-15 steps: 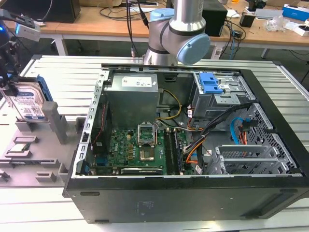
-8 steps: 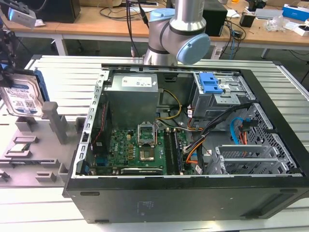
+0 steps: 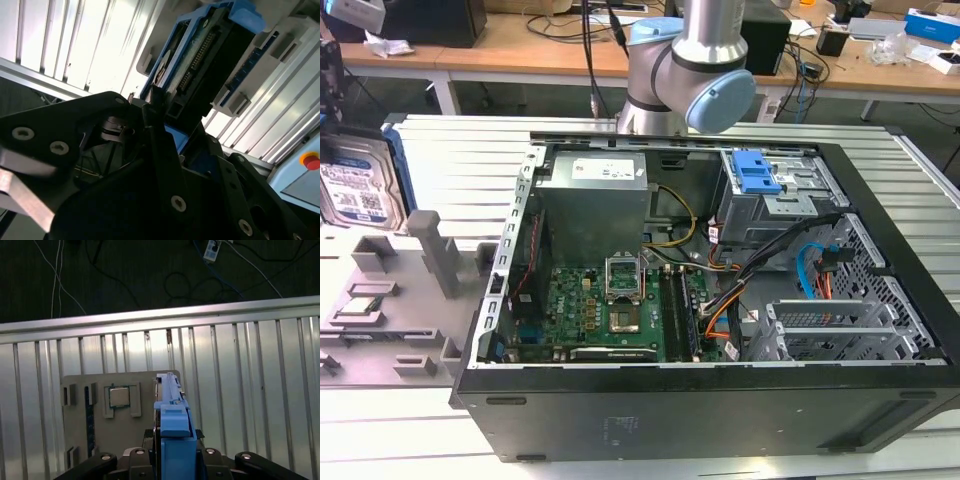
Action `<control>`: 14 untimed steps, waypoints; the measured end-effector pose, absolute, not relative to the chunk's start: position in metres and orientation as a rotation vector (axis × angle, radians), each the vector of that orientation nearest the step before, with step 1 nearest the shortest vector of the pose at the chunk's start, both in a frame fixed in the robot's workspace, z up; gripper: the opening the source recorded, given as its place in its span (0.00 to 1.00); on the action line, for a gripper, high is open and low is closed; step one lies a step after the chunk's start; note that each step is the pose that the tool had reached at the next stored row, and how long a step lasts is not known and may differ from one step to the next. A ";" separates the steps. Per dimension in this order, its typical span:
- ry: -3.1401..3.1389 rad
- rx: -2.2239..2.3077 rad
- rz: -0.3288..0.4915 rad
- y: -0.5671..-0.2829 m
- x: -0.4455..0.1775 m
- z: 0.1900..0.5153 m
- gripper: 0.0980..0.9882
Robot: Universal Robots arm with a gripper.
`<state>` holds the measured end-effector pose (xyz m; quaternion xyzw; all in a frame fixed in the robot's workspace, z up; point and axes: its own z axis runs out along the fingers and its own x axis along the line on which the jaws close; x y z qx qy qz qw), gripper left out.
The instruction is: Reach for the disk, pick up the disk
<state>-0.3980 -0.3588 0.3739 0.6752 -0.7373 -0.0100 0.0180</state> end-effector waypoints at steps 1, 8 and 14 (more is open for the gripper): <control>-2.290 2.097 -0.031 -0.359 -0.398 0.376 0.31; -2.290 2.097 -0.031 -0.359 -0.398 0.398 0.31; -2.290 2.097 -0.031 -0.359 -0.398 0.415 0.31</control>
